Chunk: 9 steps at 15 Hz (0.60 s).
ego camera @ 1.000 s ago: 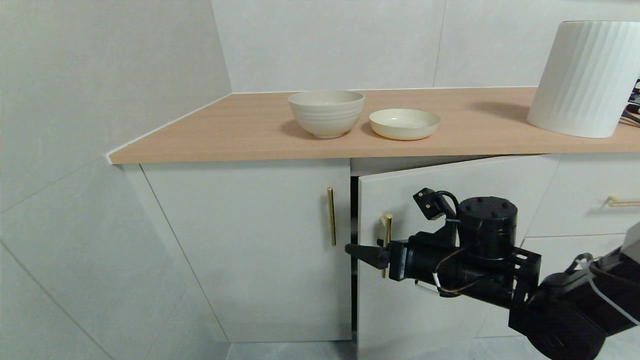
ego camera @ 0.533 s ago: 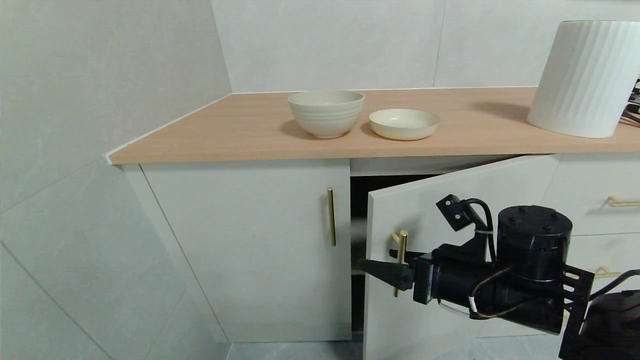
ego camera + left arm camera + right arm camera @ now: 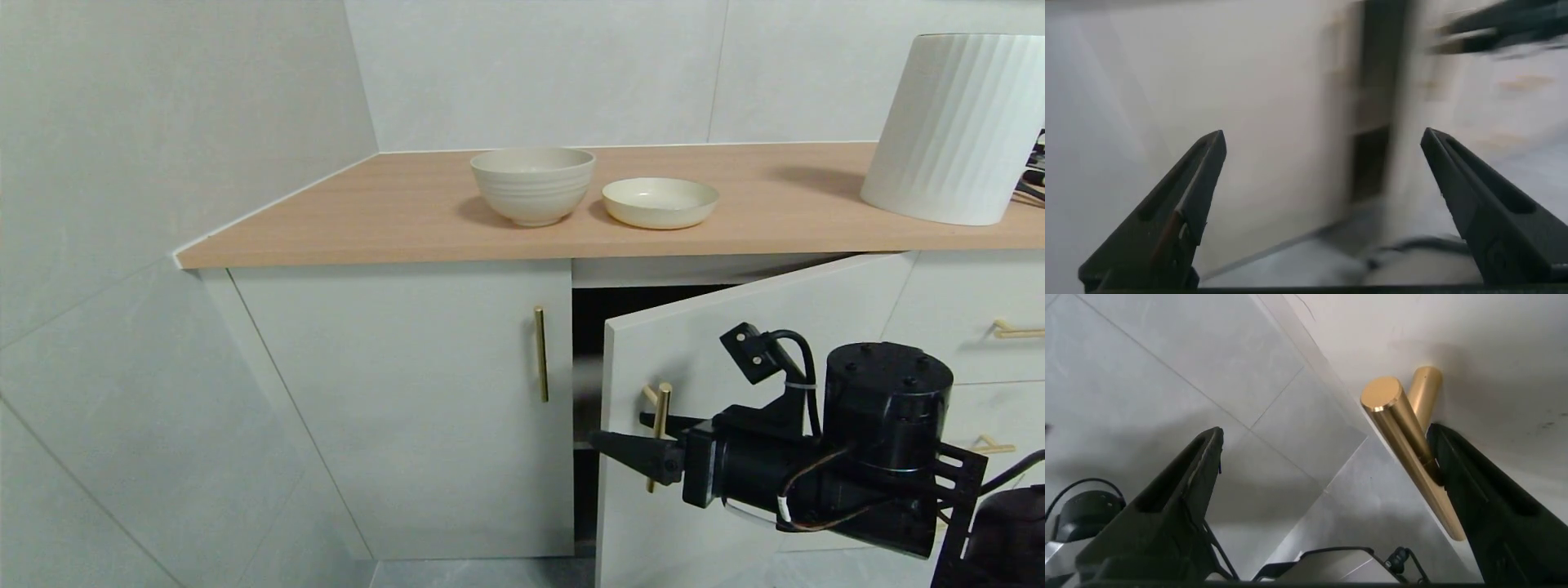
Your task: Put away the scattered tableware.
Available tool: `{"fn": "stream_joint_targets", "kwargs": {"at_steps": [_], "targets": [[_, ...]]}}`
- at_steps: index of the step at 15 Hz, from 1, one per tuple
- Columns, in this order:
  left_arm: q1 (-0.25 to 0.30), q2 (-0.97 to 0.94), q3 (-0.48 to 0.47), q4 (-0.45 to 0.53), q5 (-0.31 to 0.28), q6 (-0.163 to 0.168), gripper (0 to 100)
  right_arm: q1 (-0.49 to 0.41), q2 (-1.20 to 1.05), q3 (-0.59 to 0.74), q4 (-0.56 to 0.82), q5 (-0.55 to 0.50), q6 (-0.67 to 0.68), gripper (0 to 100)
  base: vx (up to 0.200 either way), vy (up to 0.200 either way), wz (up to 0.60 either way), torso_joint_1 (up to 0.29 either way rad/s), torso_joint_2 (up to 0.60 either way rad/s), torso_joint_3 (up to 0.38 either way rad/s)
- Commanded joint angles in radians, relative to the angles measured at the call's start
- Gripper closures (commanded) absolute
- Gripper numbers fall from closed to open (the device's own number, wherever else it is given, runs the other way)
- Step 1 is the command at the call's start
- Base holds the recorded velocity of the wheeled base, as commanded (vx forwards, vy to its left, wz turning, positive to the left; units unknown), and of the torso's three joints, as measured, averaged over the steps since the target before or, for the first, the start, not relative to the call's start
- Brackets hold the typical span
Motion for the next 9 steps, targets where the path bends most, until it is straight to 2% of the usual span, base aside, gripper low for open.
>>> {"fn": "stream_joint_targets", "kwargs": {"at_steps": [1, 2, 3, 4, 5, 6, 9], "targets": [[-0.005, 0.389, -0.238, 0.024, -0.149, -0.003, 0, 0.002, -0.007, 0.01, -0.013, 0.003, 0.001, 0, 0.0, 0.0, 0.0, 0.0, 0.0, 0.0], [-0.008, 0.559, -0.318, -0.004, -0.16, 0.001, 0, 0.003, -0.007, 0.01, -0.023, 0.003, -0.001, 0, 0.0, 0.0, 0.0, 0.0, 0.0, 0.0], [-0.034, 0.703, -0.366, -0.059, -0.174, 0.004, 0, 0.006, -0.008, 0.013, -0.023, 0.003, -0.003, 0, 0.0, 0.0, 0.0, 0.0, 0.0, 0.0], [-0.044, 0.754, -0.373, -0.085, -0.177, 0.003, 0, 0.006, -0.008, 0.013, -0.023, 0.003, -0.003, 0, 0.0, 0.0, 0.0, 0.0, 0.0, 0.0], [-0.083, 0.903, -0.373, -0.194, -0.177, 0.003, 0, 0.01, -0.008, 0.013, -0.023, 0.003, -0.003, 0, 0.0, 0.0, 0.0, 0.0, 0.0, 0.0], [-0.104, 0.995, -0.367, -0.254, -0.177, -0.002, 0, 0.022, -0.01, 0.012, -0.024, 0.003, -0.003, 0, 0.0, 0.0, 0.0, 0.0, 0.0, 0.0], [-0.179, 1.15, -0.329, -0.338, -0.175, -0.003, 0, 0.023, -0.016, 0.013, -0.024, 0.003, -0.003, 0, 0.0, 0.0, 0.0, 0.0, 0.0, 0.0]]}}
